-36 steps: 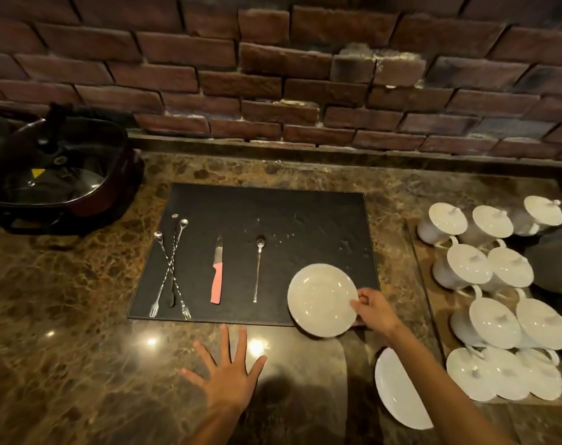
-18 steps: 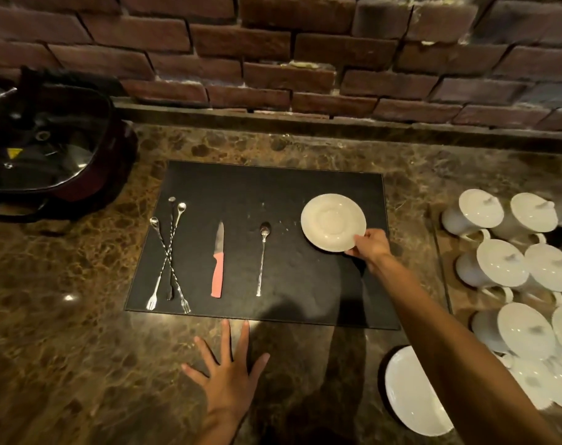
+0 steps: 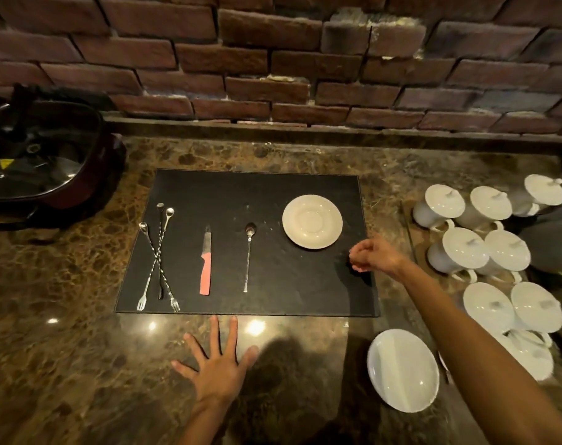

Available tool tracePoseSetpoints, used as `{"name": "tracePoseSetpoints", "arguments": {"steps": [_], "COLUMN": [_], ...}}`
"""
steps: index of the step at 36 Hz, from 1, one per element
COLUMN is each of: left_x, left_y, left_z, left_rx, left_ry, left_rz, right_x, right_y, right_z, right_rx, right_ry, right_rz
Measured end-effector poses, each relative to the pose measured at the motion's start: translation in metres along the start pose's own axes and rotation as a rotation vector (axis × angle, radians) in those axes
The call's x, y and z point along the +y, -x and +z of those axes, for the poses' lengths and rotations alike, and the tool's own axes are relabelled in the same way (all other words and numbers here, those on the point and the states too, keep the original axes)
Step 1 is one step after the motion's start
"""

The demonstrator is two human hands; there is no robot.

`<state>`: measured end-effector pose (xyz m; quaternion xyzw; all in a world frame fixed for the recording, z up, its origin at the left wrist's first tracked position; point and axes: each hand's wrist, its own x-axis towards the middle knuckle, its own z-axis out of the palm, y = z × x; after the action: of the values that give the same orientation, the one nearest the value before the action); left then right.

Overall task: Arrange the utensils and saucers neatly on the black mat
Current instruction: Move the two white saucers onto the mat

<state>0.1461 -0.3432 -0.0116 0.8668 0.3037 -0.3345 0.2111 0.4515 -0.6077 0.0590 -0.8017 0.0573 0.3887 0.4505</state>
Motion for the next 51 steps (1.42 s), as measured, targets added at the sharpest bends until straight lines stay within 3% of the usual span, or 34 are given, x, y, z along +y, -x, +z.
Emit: {"name": "tracePoseSetpoints", "arguments": {"steps": [5, 7, 15, 24, 32, 41, 51], "left_x": [0.005, 0.006, 0.004, 0.002, 0.001, 0.004, 0.006], "left_y": [0.005, 0.007, 0.006, 0.003, -0.001, 0.001, 0.001], "left_z": [-0.005, -0.008, -0.011, -0.008, -0.007, -0.01, -0.01], "left_rx": [-0.01, -0.02, -0.043, -0.037, -0.045, -0.064, -0.075], "left_ry": [-0.002, -0.002, -0.009, -0.015, -0.007, -0.023, -0.001], "left_rz": [-0.008, -0.008, 0.012, 0.016, -0.005, -0.039, -0.037], "right_x": [0.04, 0.06, 0.099, 0.101, 0.078, 0.045, 0.043], "right_y": [0.047, 0.06, 0.081, 0.083, 0.065, 0.033, 0.019], "right_z": [-0.01, -0.005, -0.003, 0.003, 0.022, 0.06, 0.072], "right_rx": [-0.355, -0.362, -0.24, -0.109, 0.064, 0.247, 0.314], "right_ry": [0.648, 0.812, 0.974, 0.883, 0.627, 0.212, 0.02], "right_rz": [0.023, 0.048, 0.001, -0.103, -0.123, -0.009, 0.074]}}
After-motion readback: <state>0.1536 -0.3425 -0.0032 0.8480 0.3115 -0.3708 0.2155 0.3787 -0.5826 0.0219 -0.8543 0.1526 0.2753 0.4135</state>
